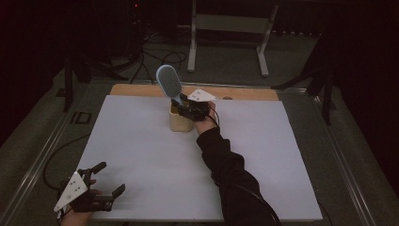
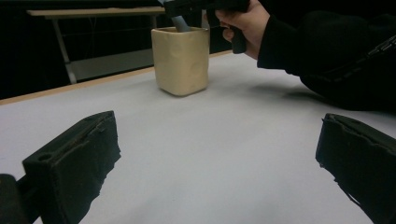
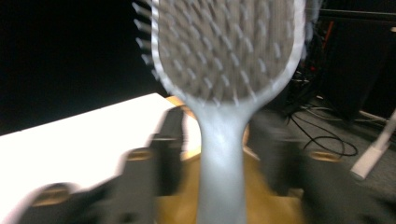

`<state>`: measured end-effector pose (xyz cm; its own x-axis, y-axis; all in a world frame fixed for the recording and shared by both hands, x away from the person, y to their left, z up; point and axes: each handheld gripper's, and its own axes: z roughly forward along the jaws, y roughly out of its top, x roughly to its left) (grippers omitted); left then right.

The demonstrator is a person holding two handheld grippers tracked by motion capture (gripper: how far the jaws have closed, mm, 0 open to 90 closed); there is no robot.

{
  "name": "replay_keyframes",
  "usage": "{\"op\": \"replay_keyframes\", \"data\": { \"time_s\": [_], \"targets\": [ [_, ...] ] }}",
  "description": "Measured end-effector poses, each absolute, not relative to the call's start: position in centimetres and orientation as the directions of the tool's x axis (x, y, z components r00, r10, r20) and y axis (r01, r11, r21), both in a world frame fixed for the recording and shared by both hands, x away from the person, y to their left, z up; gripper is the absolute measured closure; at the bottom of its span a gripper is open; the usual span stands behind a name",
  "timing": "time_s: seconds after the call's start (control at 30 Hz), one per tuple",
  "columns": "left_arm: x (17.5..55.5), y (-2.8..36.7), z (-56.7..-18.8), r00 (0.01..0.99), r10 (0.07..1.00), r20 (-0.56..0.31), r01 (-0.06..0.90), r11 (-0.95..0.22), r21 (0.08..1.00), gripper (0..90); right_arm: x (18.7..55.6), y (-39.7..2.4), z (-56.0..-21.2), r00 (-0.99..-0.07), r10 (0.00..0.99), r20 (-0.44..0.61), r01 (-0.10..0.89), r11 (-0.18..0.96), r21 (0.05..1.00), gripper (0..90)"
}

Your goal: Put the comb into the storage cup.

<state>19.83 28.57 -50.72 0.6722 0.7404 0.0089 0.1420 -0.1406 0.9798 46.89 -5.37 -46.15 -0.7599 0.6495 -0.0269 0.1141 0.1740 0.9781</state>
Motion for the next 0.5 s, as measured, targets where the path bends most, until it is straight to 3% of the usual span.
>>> {"op": "replay_keyframes", "data": {
  "time_s": [0.03, 0.1, 0.17, 0.5],
  "targets": [
    [19.81, 28.54, -50.72, 0.673, 0.740, 0.011, 0.142, -0.143, 0.980, 0.0, 46.88, -5.53, -46.26, -0.762, 0.647, -0.022, 0.119, 0.173, 0.978, 33.9],
    [19.81, 28.53, -50.70, 0.674, 0.739, 0.011, 0.141, -0.143, 0.980, 0.0, 46.92, -5.63, -46.26, -0.776, 0.630, -0.008, 0.127, 0.170, 0.977, 29.3],
    [19.83, 28.52, -50.73, 0.673, 0.740, 0.011, 0.143, -0.145, 0.979, 0.0, 46.87, -5.74, -46.13, -0.780, 0.626, -0.013, 0.123, 0.175, 0.977, 14.2],
    [19.83, 28.51, -50.71, 0.672, 0.740, 0.015, 0.141, -0.147, 0.979, 0.0, 46.93, -6.15, -45.35, -0.786, 0.618, -0.004, 0.137, 0.180, 0.974, 10.4]
  ]
}}
